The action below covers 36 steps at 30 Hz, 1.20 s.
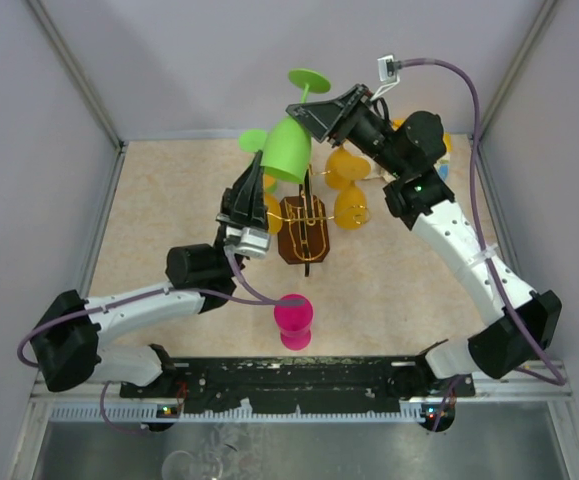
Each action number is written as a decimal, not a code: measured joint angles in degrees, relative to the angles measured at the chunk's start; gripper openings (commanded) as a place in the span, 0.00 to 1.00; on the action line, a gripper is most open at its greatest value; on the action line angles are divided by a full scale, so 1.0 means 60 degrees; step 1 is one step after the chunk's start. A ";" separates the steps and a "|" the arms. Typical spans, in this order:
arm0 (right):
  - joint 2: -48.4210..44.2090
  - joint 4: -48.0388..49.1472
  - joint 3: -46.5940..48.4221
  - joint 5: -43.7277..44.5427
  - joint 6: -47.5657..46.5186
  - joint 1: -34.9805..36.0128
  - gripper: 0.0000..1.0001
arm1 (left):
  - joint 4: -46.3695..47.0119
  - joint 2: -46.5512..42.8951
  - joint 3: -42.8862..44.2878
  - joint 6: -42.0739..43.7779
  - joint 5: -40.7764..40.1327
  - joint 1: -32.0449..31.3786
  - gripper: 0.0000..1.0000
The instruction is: Place the wine glass upside down on the wine glass rack
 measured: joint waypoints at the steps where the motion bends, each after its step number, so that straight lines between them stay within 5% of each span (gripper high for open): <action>1: 0.0066 0.0022 0.0029 0.0000 0.0015 0.0004 0.46 | 0.0004 0.0022 -0.0011 -0.0007 -0.0004 0.0000 0.00; 10: 0.0106 0.0033 0.0142 0.0255 0.0146 -0.0018 0.18 | 0.0306 0.0109 -0.0051 0.0051 -0.0055 -0.0007 0.00; 19: 0.0106 0.0058 0.0284 0.0532 0.0091 -0.0015 0.00 | 0.0382 0.0390 -0.0051 0.0058 -0.0193 -0.0055 0.00; 29: 0.0015 -0.0860 0.0656 0.0922 -0.1676 0.0113 0.00 | -0.0557 0.0117 -0.0273 -0.0193 -0.0342 -0.0266 0.81; 32: 0.0018 -0.1738 0.1158 0.1413 -0.2856 0.0120 0.00 | -0.1494 -0.0477 -0.0441 -0.0506 -0.0470 -0.0284 0.93; 36: 0.0036 -0.2707 0.1989 0.2146 -0.4204 0.0106 0.00 | -0.2976 -0.1228 -0.0255 -0.1115 -0.0940 -0.0291 0.96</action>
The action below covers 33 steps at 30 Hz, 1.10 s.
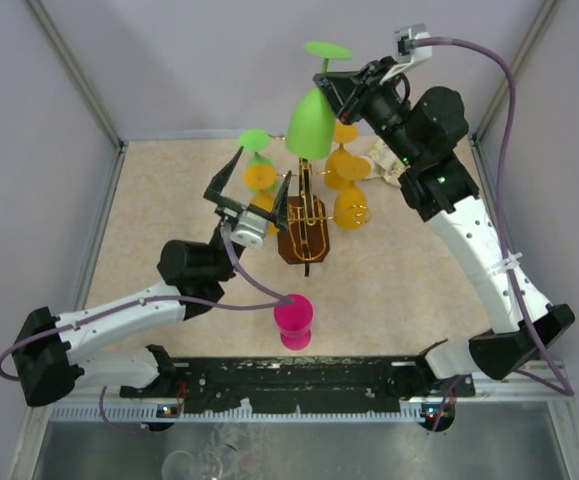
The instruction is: Place the wine glass upside down on the wine glass rack
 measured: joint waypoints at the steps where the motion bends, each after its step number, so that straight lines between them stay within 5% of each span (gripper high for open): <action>1: 0.0004 -0.0270 0.0251 0.0251 -0.0379 -0.0018 0.00 | -0.0430 -0.0051 0.0215 -0.0175 -0.0175 0.0004 0.96; 6: -0.0007 -0.1064 0.0663 0.1060 -0.1443 -0.0674 0.00 | -0.3446 0.0353 0.2455 -0.1472 -0.0605 0.0463 0.96; 14: -0.0860 -0.2579 -0.0892 0.4076 -0.3253 -0.1767 0.00 | -0.8171 0.1494 0.5912 -0.4852 0.0885 0.3654 0.98; 19: -0.2765 -0.3071 -0.2455 0.4863 -0.4346 -0.1749 0.00 | -1.0295 0.1818 0.6604 -0.6288 0.1636 0.4896 0.99; 25: -0.5264 -0.3355 -0.4175 0.4583 -0.4812 -0.1749 0.00 | -1.1737 0.1661 0.6364 -0.7249 0.2065 0.5938 0.99; 33: -0.7614 -0.2889 -0.7639 0.1483 -0.4699 -0.1749 0.00 | -1.2050 0.1045 0.5406 -0.7665 0.2291 0.6298 0.99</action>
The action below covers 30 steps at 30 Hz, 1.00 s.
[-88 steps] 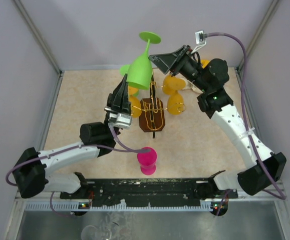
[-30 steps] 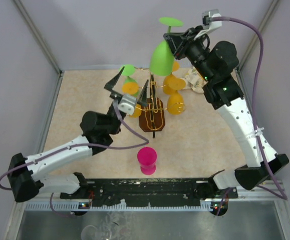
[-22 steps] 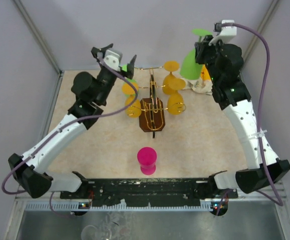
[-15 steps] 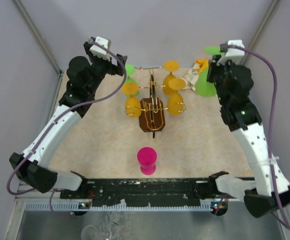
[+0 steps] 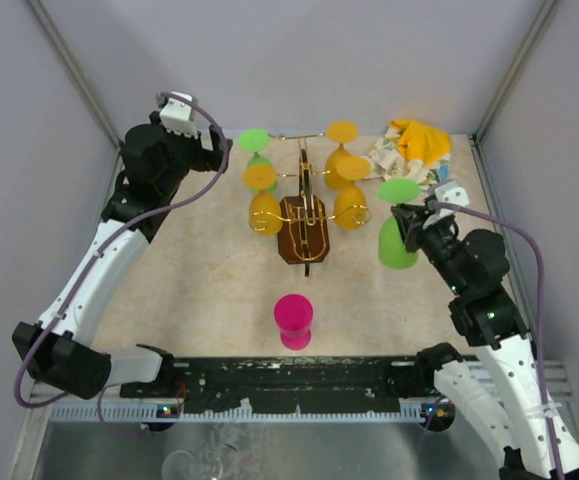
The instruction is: Place the wine glass upside down on the wine glass rack
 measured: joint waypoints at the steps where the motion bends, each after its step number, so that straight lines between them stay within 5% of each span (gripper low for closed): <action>1: -0.0040 0.0044 -0.0273 -0.0346 0.0004 0.0000 0.00 | -0.0004 0.0000 -0.0036 -0.0022 0.0022 0.0004 0.99; 14: -0.1297 0.0998 -0.2310 -0.2798 0.0350 0.0000 0.00 | 0.0124 -0.0098 -0.0423 -0.0131 0.0029 0.0055 0.99; 30: -0.0954 0.3705 -0.3989 -0.2900 0.1362 0.0535 0.00 | 0.0317 -0.0189 -0.0692 -0.0135 -0.0015 0.0073 0.99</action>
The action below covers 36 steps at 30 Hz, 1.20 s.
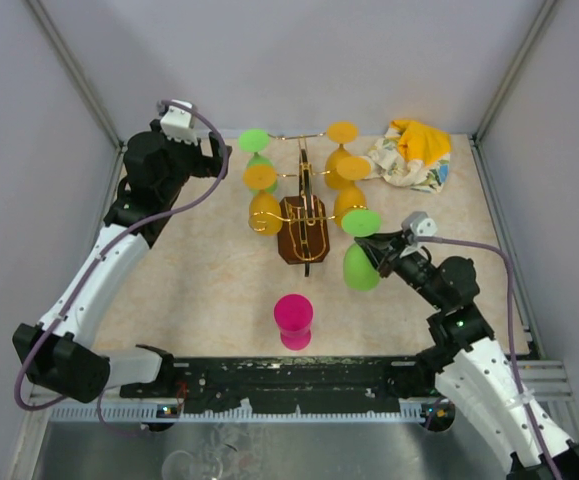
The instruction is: Place the wine glass upside down on the wine glass rack
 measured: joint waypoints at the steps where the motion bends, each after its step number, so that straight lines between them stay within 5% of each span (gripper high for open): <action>1: 0.0127 0.0200 -0.0025 0.0087 -0.0007 0.0153 0.00 | 0.0000 0.0000 -0.0011 0.0000 -0.0007 0.0000 0.99; 36: 0.1672 0.3286 -0.0980 0.2812 -0.0069 0.0994 0.00 | 0.0120 -0.0262 -0.0277 0.0000 -0.0211 0.0036 0.99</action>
